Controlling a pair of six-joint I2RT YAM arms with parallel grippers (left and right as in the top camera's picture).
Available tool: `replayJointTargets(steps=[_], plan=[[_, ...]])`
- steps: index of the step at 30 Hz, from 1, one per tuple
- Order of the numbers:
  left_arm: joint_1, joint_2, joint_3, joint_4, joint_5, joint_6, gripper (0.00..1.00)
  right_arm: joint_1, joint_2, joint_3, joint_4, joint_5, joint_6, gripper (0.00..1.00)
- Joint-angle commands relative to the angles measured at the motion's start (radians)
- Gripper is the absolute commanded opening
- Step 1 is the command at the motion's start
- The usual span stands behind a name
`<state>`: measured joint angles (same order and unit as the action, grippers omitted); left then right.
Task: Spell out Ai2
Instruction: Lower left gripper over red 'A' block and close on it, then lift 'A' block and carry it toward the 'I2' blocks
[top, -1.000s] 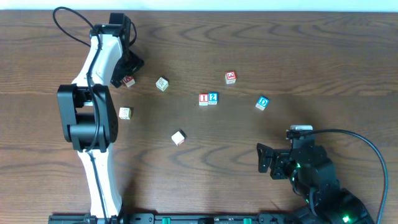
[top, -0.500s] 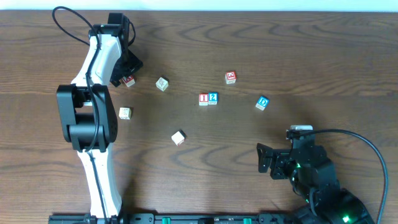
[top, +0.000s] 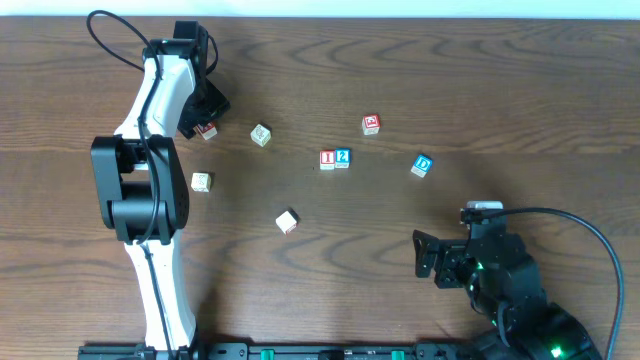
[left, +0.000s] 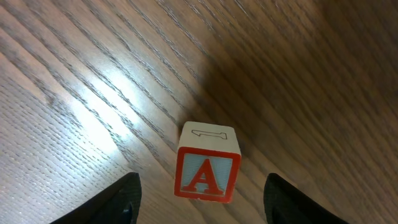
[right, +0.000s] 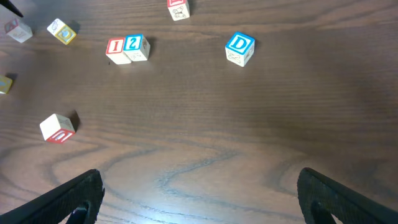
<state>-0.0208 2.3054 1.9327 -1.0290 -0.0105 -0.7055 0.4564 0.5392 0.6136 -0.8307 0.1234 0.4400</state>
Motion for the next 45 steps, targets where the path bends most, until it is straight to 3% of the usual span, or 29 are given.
replayJointTargets(steps=[1,17,45], plan=[[0.001,0.031,0.026,-0.007,0.004,0.007,0.64,-0.005,-0.002,0.0,-0.001,0.0,0.008,0.99],[0.001,0.057,0.024,-0.007,0.008,-0.005,0.6,-0.005,-0.002,0.0,-0.001,0.0,0.008,0.99],[0.001,0.057,0.024,-0.007,0.008,-0.004,0.38,-0.005,-0.002,0.0,0.0,0.0,0.008,0.99]])
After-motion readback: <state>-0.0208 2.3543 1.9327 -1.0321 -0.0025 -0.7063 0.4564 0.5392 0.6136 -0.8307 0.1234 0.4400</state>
